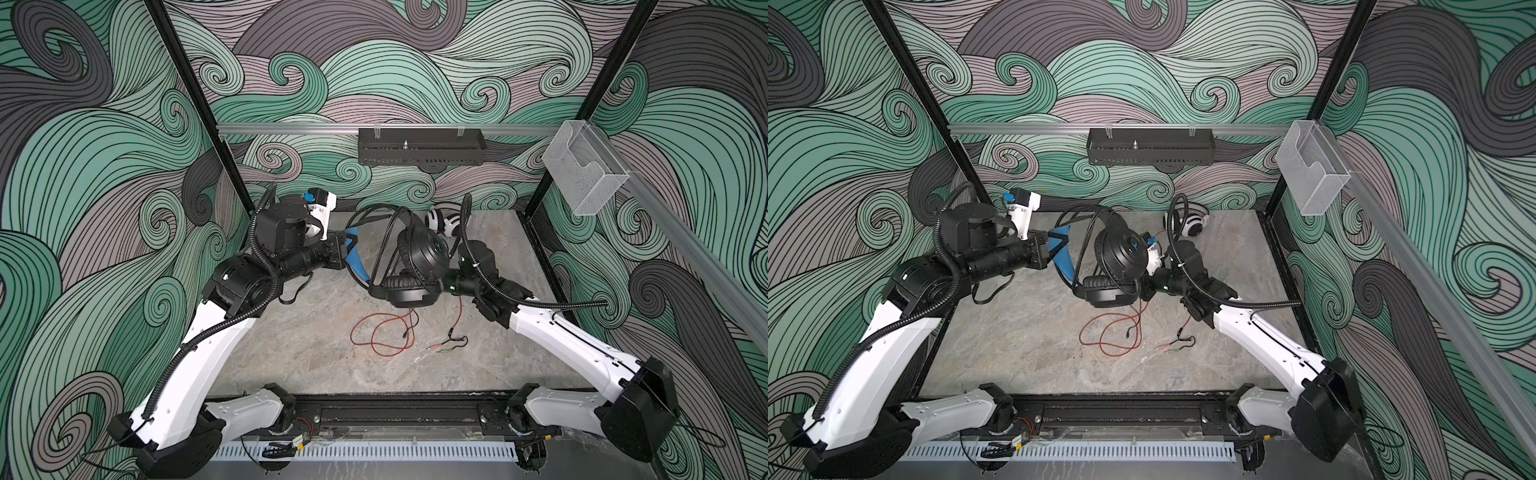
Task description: Wrap the headphones
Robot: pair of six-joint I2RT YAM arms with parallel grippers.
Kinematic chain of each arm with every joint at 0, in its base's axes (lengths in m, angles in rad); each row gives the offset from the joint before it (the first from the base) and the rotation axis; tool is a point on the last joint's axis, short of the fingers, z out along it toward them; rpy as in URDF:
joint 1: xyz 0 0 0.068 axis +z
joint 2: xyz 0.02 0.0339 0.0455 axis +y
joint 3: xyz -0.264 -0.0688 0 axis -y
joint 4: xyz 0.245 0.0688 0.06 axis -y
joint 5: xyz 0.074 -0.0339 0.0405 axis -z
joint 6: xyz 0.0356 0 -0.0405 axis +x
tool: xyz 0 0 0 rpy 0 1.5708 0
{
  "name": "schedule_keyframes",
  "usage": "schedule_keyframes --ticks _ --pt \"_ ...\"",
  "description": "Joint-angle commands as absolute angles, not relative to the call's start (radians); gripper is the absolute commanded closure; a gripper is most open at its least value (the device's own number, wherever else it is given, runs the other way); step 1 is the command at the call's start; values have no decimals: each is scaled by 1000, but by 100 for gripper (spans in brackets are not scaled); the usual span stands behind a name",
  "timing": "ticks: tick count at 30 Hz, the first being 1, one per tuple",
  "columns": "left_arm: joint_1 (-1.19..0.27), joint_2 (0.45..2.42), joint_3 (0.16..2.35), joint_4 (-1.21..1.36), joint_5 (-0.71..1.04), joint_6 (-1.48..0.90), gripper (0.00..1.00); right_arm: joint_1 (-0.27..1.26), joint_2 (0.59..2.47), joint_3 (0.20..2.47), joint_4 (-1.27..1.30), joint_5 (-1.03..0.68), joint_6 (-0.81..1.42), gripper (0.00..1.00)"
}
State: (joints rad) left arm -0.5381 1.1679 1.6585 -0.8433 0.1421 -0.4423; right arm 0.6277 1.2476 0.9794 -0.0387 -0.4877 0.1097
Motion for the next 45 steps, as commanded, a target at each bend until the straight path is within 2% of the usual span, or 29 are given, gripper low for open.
schedule_keyframes --ticks 1,13,22,33,39,45 --pt "-529 1152 1732 -759 119 -552 100 620 1253 956 -112 -408 119 88" --pt "-512 1114 1646 -706 128 -622 100 631 1263 904 -120 -306 167 89" --pt "-487 1134 1624 -738 112 -651 100 651 1305 879 -138 -330 132 90" --pt "-477 1179 1663 -690 78 -679 100 656 1292 868 -169 -443 138 88" --pt "-476 1163 1617 -649 37 -694 100 657 1254 851 -216 -463 66 88" --pt "-471 1211 1702 -695 26 -673 100 655 1232 859 -238 -461 -2 86"
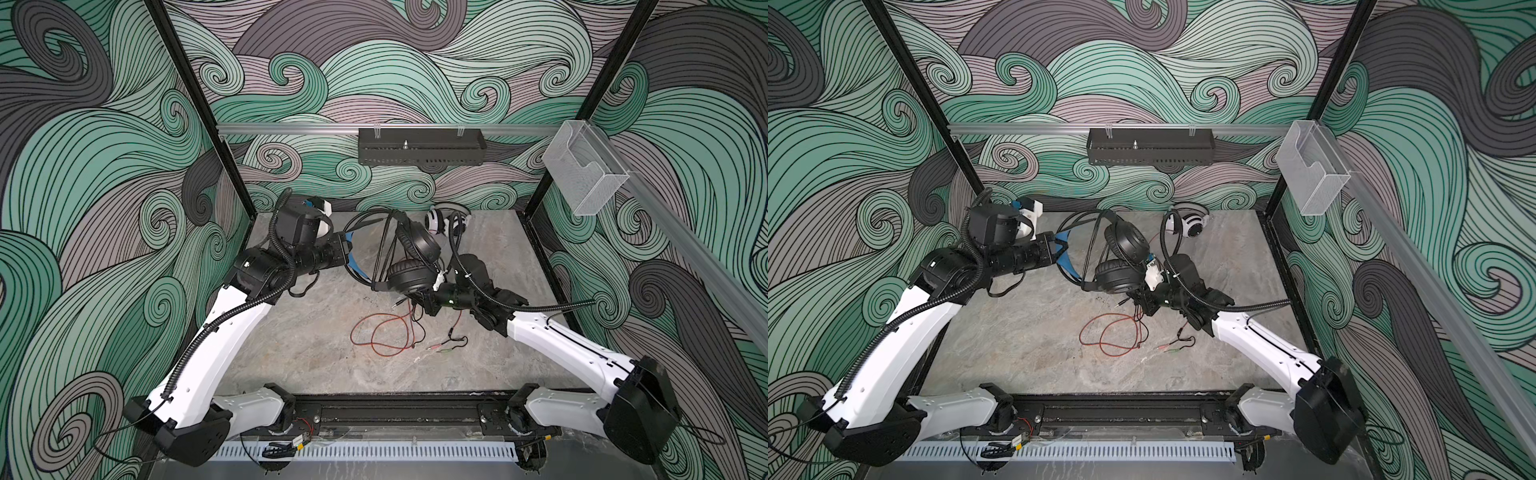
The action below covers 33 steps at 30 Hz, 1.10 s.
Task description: Wrap the headphones
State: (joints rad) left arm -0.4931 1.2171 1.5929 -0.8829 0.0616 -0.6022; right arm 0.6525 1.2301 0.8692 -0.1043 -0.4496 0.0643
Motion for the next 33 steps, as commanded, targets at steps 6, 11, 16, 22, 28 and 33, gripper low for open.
schedule_keyframes --ticks 6,11,16,22,28,33 --pt "-468 1228 1765 -704 43 -652 100 659 1200 827 -165 -511 48 87" --pt "-468 1204 1748 -666 127 -644 100 663 1169 768 -85 -554 63 87" --pt "-471 1199 1743 -575 266 -641 100 663 1176 741 -4 -614 83 82" --pt "-489 1204 1761 -584 305 -632 100 666 1225 801 6 -683 73 81" --pt "-490 1217 1790 -596 291 -626 100 665 1205 810 2 -630 58 87" --pt "-489 1245 1825 -605 280 -614 100 660 1121 793 -51 -587 56 73"
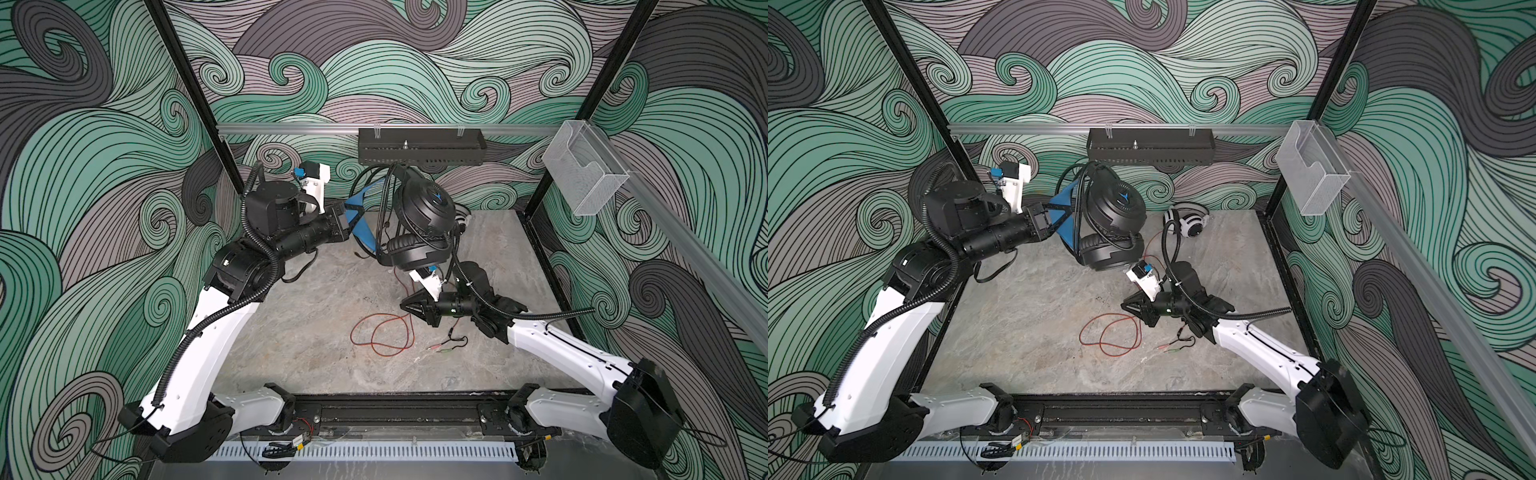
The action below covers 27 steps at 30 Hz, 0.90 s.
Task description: Wrap the headphones
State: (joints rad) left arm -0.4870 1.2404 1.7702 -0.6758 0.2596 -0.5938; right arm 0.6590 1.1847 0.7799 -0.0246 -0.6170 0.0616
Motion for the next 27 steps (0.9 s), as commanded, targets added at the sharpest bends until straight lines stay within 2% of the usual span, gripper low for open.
schedule_keyframes --ticks 1,5,9,13,19,27 --pt "-490 1250 1827 -606 278 -612 100 659 1095 785 -66 -573 54 71" --pt "-489 1262 1839 -604 286 -605 100 642 958 762 -178 -479 50 60" --pt "-490 1262 1838 -614 301 -592 100 615 807 763 -242 -412 79 41" --pt "-490 1254 1823 -609 333 -597 100 600 758 803 -261 -418 87 29" --pt "-491 1235 1795 -595 349 -609 100 599 866 871 -201 -512 93 25" --pt "-491 1235 1796 -589 346 -624 100 568 1022 975 -99 -488 97 24"
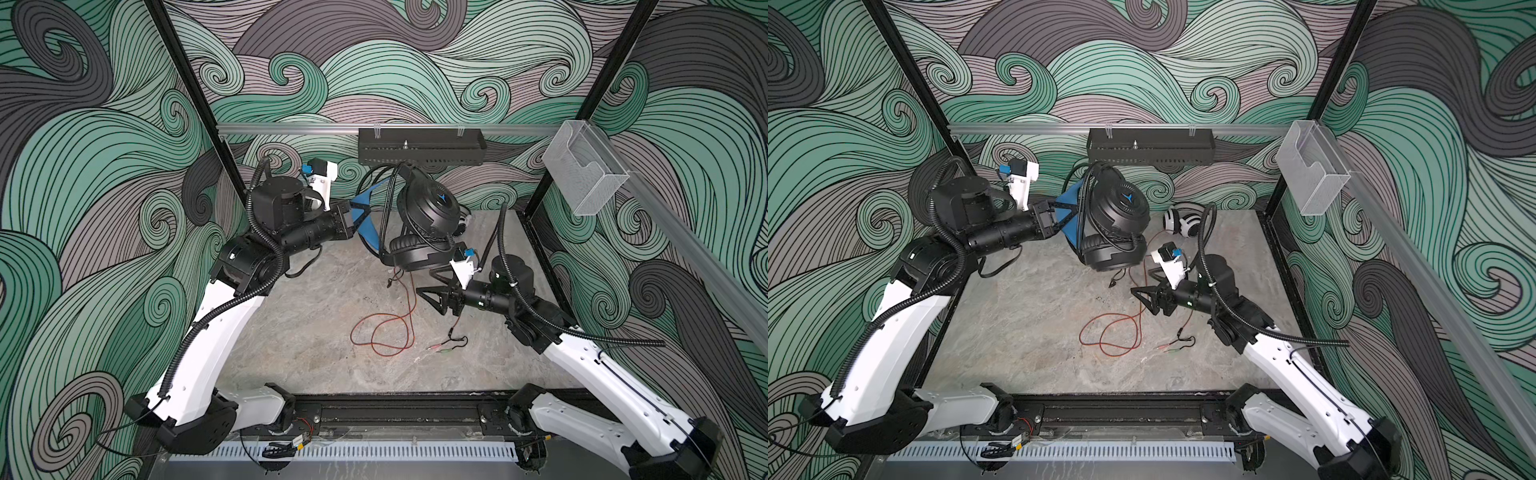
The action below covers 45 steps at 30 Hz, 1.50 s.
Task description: Wrap the headphones
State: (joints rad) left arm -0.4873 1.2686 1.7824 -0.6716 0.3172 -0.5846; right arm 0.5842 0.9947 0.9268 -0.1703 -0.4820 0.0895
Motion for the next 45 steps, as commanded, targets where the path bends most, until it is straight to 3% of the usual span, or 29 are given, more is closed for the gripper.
schedule_keyframes --ticks 1,20,33,45 --pt "-492 1235 1796 -588 345 -625 100 567 1031 978 -83 -493 98 23" --pt "-499 1265 1828 -609 362 -647 100 558 1241 1093 48 -475 87 26" --pt "-503 1274 1816 -551 394 -691 100 567 1345 1066 217 -643 163 43" --pt "-506 1273 1799 -506 407 -719 100 567 1396 1073 189 -598 168 37"
